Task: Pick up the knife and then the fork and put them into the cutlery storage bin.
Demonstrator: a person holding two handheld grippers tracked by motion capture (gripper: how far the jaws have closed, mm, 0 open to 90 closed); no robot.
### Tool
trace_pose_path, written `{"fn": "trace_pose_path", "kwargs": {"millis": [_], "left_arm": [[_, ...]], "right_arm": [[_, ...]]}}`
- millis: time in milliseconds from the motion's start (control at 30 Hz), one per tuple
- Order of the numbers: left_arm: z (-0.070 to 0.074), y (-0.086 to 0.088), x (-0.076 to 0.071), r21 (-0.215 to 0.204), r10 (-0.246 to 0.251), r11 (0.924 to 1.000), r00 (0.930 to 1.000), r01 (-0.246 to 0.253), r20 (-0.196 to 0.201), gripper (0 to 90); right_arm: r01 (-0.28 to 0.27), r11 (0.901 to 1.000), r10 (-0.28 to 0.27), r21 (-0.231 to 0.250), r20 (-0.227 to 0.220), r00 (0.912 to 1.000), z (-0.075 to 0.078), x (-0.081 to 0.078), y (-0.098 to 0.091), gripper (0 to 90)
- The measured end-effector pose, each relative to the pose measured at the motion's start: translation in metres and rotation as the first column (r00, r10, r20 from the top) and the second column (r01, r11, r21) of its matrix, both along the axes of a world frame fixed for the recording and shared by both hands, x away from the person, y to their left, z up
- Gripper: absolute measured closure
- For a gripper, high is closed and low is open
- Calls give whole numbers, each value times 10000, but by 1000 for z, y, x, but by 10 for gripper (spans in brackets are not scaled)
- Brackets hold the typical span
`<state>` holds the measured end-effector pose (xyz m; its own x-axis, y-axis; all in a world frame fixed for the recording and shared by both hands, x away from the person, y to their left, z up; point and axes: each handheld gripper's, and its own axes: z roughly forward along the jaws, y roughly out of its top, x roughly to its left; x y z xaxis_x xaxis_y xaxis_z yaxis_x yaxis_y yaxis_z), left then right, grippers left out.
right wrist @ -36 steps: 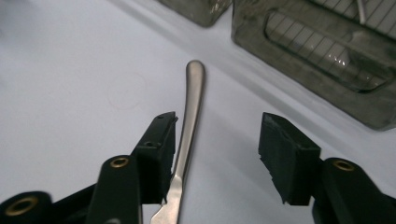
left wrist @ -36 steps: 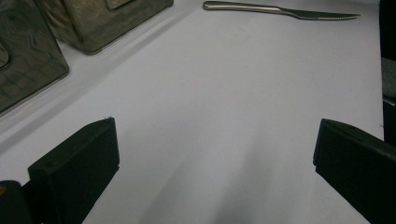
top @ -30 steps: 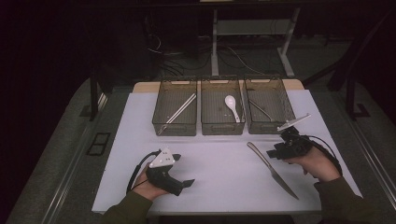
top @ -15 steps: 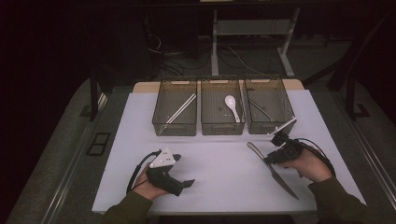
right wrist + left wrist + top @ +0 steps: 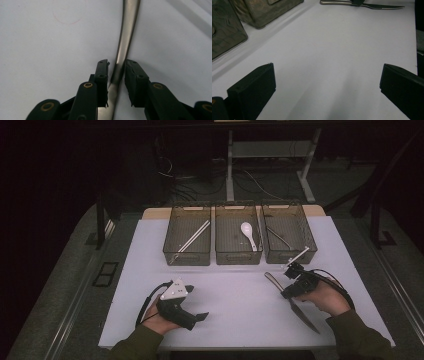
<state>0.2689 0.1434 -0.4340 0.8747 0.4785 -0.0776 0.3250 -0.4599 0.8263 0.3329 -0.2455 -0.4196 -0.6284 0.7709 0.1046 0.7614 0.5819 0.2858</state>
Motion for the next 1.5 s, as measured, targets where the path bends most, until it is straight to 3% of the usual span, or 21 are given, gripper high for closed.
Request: {"fn": "trace_pose_path", "kwargs": {"millis": [533, 933, 1100, 1333, 1500], "left_arm": [[0, 0, 0, 41, -38, 10000, 10000, 38, -14, 0], [-1, 0, 0, 53, -34, 10000, 10000, 34, -10, 0], [0, 0, 0, 32, -17, 10000, 10000, 17, 0, 0], [0, 0, 0, 25, -13, 10000, 10000, 13, 0, 0], [0, 0, 0, 29, -12, 10000, 10000, 12, 16, 0]], "right_arm": [[-392, 9907, 345, -1307, -373, 9987, -1, 5, 16, 743], [-850, 9817, 801, -1706, -354, 9962, -1, 6, 20, 792], [-945, 9812, 905, -1681, -315, 9954, 0, 6, 20, 793], [-1067, 9900, 1046, -919, -276, 9941, 0, 6, 9, 794], [-883, 9940, 889, -652, 65, 9960, 4, 7, 3, 794]]}}
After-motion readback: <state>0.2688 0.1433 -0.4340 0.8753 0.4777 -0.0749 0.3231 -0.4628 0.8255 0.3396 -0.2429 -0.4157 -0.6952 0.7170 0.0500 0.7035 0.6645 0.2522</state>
